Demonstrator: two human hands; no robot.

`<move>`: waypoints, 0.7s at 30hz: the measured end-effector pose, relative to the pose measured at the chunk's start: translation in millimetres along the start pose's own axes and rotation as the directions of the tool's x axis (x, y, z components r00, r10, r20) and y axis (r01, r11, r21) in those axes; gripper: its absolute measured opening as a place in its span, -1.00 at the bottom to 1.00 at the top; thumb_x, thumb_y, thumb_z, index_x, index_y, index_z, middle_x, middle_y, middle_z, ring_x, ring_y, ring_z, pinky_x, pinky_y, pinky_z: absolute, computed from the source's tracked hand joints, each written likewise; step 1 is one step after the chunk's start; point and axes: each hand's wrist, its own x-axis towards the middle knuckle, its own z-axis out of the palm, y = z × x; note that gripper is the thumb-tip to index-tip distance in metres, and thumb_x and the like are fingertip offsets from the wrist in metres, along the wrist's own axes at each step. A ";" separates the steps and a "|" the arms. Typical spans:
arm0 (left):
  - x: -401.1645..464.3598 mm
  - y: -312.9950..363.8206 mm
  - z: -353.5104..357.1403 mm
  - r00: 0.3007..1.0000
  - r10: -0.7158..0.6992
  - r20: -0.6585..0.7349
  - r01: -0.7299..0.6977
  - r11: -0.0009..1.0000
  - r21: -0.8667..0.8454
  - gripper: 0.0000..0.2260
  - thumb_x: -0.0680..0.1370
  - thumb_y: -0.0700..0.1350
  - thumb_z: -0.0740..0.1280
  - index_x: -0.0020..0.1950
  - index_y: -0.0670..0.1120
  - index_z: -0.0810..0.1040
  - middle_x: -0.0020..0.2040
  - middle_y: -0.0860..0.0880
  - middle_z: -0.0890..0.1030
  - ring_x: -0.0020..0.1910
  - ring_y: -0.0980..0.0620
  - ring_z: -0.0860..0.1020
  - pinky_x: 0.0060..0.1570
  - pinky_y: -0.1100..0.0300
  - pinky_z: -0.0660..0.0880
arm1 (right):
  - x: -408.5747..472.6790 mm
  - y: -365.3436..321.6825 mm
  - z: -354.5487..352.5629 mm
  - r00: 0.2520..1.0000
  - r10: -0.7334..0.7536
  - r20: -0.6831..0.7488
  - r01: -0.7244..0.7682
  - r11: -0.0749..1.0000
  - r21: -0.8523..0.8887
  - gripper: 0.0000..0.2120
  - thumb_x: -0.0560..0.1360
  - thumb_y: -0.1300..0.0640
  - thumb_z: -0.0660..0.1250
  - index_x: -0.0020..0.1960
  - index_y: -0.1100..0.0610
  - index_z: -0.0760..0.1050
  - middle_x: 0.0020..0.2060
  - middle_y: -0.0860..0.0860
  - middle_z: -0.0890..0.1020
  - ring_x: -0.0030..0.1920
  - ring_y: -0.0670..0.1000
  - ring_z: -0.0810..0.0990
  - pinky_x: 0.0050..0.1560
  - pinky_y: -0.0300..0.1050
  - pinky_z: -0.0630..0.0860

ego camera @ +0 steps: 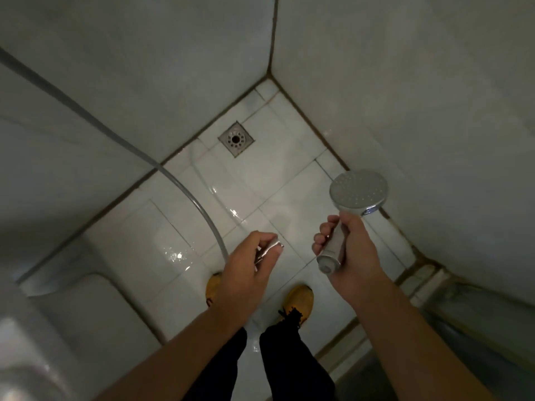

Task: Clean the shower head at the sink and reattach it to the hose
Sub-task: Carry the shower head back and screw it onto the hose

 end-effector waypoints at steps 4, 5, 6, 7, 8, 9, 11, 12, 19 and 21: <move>-36.8 94.5 -38.1 0.997 0.081 -0.014 -0.081 0.996 -0.040 -0.82 0.59 0.01 0.26 0.12 0.01 0.57 -0.05 0.14 0.64 -0.02 0.18 0.60 -0.05 0.42 0.48 | -80.1 -37.2 32.6 0.997 -0.080 0.023 0.080 0.997 0.011 -0.82 0.62 0.08 0.19 -0.11 0.14 0.38 -0.44 0.04 0.48 -0.49 -0.02 0.46 -0.50 -0.23 0.45; -47.7 117.3 -47.6 0.994 0.112 -0.021 -0.112 0.993 -0.040 -0.80 0.60 0.04 0.24 0.12 0.01 0.57 -0.05 0.14 0.64 0.00 0.17 0.60 -0.04 0.44 0.46 | -100.9 -46.3 39.8 0.995 -0.092 0.035 0.091 0.996 0.021 -0.83 0.62 0.07 0.20 -0.10 0.14 0.38 -0.44 0.04 0.48 -0.48 -0.01 0.46 -0.49 -0.22 0.45; -59.3 139.5 -56.9 0.989 0.147 -0.034 -0.148 0.988 -0.036 -0.77 0.61 0.06 0.22 0.13 0.00 0.57 -0.04 0.14 0.63 0.02 0.16 0.60 -0.02 0.45 0.45 | -121.8 -55.0 46.5 0.994 -0.100 0.048 0.098 0.995 0.033 -0.83 0.62 0.07 0.20 -0.09 0.14 0.38 -0.44 0.04 0.49 -0.48 -0.01 0.46 -0.49 -0.21 0.46; -71.1 160.6 -65.6 0.982 0.184 -0.048 -0.186 0.982 -0.031 -0.74 0.61 0.08 0.19 0.14 -0.01 0.57 -0.03 0.14 0.62 0.04 0.14 0.59 0.00 0.44 0.45 | -142.8 -63.4 52.5 0.992 -0.106 0.063 0.103 0.994 0.047 -0.83 0.62 0.07 0.20 -0.08 0.14 0.38 -0.43 0.04 0.49 -0.47 -0.01 0.46 -0.48 -0.20 0.46; -83.6 180.9 -74.0 0.974 0.217 -0.058 -0.219 0.975 -0.028 -0.72 0.60 0.08 0.16 0.15 -0.01 0.57 -0.02 0.14 0.61 0.06 0.11 0.59 0.02 0.41 0.46 | -163.9 -71.3 57.8 0.990 -0.113 0.081 0.109 0.992 0.060 -0.83 0.62 0.07 0.20 -0.08 0.14 0.39 -0.43 0.04 0.49 -0.46 0.00 0.46 -0.47 -0.19 0.46; -96.4 200.2 -81.5 0.969 0.240 -0.064 -0.242 0.970 -0.034 -0.71 0.60 0.07 0.14 0.15 0.00 0.57 -0.02 0.13 0.60 0.06 0.09 0.59 0.02 0.37 0.47 | -184.9 -78.5 62.9 0.988 -0.124 0.096 0.117 0.991 0.071 -0.83 0.62 0.06 0.21 -0.08 0.14 0.39 -0.42 0.04 0.49 -0.46 0.00 0.46 -0.47 -0.18 0.46; -124.4 235.5 -94.1 0.964 0.258 -0.065 -0.262 0.963 -0.063 -0.72 0.59 0.09 0.12 0.14 0.05 0.57 -0.03 0.10 0.60 0.04 0.06 0.59 0.00 0.30 0.51 | -226.0 -91.2 71.6 0.980 -0.163 0.112 0.154 0.984 0.089 -0.83 0.62 0.05 0.20 -0.07 0.14 0.40 -0.42 0.04 0.49 -0.46 -0.01 0.46 -0.45 -0.17 0.47; -139.0 252.0 -99.3 0.964 0.256 -0.067 -0.261 0.962 -0.083 -0.72 0.58 0.11 0.13 0.14 0.10 0.56 -0.04 0.09 0.61 0.01 0.05 0.60 -0.04 0.25 0.53 | -246.2 -96.7 75.6 0.975 -0.189 0.113 0.178 0.979 0.098 -0.83 0.62 0.05 0.20 -0.06 0.14 0.39 -0.42 0.04 0.49 -0.45 -0.01 0.46 -0.43 -0.17 0.47; -224.4 342.9 -122.6 0.956 0.267 -0.118 -0.288 0.927 -0.238 -0.81 0.46 0.15 0.22 0.00 0.12 0.47 -0.16 -0.09 0.57 -0.20 -0.07 0.57 -0.14 -0.09 0.50 | -361.6 -120.2 101.7 0.940 -0.316 0.128 0.280 0.930 0.236 -0.85 0.62 0.06 0.21 -0.06 0.13 0.39 -0.43 0.03 0.46 -0.47 -0.02 0.44 -0.41 -0.17 0.45; -238.4 358.1 -128.3 0.953 0.279 -0.115 -0.300 0.920 -0.253 -0.82 0.45 0.15 0.24 -0.01 0.13 0.48 -0.16 -0.09 0.58 -0.19 -0.10 0.57 -0.13 -0.14 0.52 | -386.2 -122.5 106.1 0.927 -0.355 0.121 0.320 0.917 0.240 -0.86 0.62 0.07 0.21 -0.07 0.12 0.39 -0.44 0.02 0.45 -0.48 -0.03 0.45 -0.40 -0.16 0.44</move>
